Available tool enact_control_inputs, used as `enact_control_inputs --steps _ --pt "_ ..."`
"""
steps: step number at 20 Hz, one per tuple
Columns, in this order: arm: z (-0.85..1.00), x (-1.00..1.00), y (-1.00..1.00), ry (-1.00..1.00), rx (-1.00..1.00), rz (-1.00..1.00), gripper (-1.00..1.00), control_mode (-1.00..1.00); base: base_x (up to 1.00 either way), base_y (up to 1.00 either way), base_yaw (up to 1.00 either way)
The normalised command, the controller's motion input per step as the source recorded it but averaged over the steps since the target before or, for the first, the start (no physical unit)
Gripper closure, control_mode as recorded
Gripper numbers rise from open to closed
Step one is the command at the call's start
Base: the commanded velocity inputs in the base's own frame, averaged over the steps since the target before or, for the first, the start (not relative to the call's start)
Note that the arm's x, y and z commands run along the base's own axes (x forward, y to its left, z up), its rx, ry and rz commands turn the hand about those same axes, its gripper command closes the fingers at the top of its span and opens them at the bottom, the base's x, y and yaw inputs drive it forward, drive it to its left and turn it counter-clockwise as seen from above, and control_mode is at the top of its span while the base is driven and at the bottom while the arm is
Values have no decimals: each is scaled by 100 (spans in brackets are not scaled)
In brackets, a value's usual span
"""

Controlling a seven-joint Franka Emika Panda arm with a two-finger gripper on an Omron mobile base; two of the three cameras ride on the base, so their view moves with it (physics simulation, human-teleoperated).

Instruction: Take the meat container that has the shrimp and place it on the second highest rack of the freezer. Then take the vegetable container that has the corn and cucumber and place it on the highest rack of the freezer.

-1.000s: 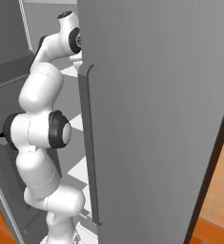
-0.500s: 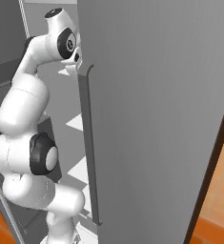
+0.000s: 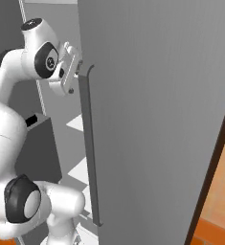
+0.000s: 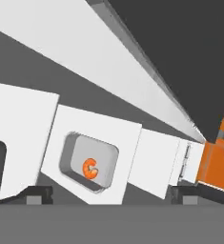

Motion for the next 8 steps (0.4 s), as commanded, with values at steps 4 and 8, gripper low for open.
enact_control_inputs --steps 4,8 --pt "-25 -100 2 2 4 12 -100 -100 0 0 0" --pt "-61 -100 8 6 1 1 -100 -100 0 0 0"
